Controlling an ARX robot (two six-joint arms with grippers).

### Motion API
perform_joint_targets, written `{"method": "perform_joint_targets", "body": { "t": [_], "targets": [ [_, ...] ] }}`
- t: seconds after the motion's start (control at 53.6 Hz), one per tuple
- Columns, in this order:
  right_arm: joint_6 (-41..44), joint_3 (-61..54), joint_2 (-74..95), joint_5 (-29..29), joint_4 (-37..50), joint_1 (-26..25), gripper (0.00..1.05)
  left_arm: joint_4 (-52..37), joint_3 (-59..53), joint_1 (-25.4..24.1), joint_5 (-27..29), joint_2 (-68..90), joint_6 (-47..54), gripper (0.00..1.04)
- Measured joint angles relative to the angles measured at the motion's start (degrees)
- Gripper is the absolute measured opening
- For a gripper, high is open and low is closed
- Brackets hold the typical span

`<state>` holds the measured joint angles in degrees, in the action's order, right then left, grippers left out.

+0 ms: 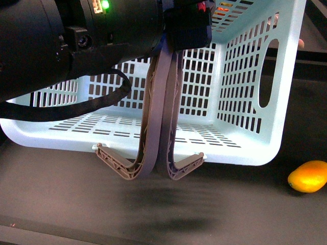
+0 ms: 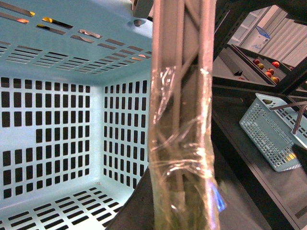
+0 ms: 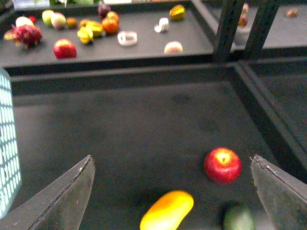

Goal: Pick mango with right arm and hold basket with left

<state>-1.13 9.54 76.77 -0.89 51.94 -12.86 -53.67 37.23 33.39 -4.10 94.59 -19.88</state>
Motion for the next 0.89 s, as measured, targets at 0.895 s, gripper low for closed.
{"method": "perform_joint_targets", "body": {
  "t": [0.895],
  "targets": [
    [-10.1,33.8,66.6,7.8,6.8,-2.1,0.97,0.0,0.0,0.0,0.0,0.0,0.0,0.10]
  ]
}}
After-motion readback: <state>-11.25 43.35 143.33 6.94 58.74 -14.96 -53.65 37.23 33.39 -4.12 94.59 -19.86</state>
